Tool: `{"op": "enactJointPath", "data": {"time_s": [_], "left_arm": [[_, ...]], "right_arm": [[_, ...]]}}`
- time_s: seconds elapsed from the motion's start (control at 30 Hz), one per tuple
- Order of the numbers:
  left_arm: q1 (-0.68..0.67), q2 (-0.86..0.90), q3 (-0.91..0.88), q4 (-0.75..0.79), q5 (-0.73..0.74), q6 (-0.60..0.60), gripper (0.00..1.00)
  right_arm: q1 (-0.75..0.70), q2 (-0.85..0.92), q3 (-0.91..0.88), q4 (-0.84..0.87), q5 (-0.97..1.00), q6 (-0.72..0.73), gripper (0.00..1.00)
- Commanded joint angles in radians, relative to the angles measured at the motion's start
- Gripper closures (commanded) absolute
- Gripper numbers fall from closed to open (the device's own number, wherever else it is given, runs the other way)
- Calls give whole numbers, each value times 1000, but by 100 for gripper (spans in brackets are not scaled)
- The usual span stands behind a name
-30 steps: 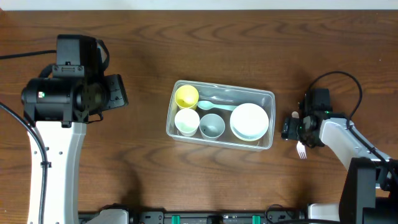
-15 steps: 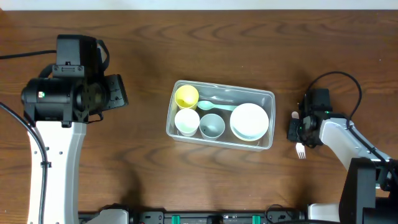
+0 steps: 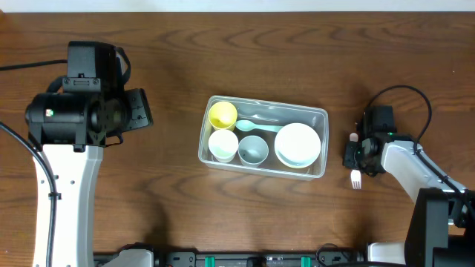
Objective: Pack container
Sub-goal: 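Move the right gripper back down to the white fork, then grasp the white fork with the right gripper and lift it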
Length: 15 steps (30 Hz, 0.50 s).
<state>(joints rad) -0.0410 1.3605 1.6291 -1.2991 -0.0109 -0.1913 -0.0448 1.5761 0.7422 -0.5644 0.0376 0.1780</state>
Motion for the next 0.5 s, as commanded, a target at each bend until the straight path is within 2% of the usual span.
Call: {"op": "enactJointPath", "data": {"time_s": [0.0,0.2,0.37,0.47], "left_arm": [[4,5,11,-3,-8,-13,38],[4,5,11,-3,-8,-13,38],[4,5,11,-3,-8,-13,38],[4,5,11,-3,-8,-13,37]], "right_arm": [[-8,2,-17,-7,6,1,84],[-8,1,-16,10,6,1,99],[-7,-19,27,24,6,1,99],[-6,-63,112,-17,6,0,99]]}}
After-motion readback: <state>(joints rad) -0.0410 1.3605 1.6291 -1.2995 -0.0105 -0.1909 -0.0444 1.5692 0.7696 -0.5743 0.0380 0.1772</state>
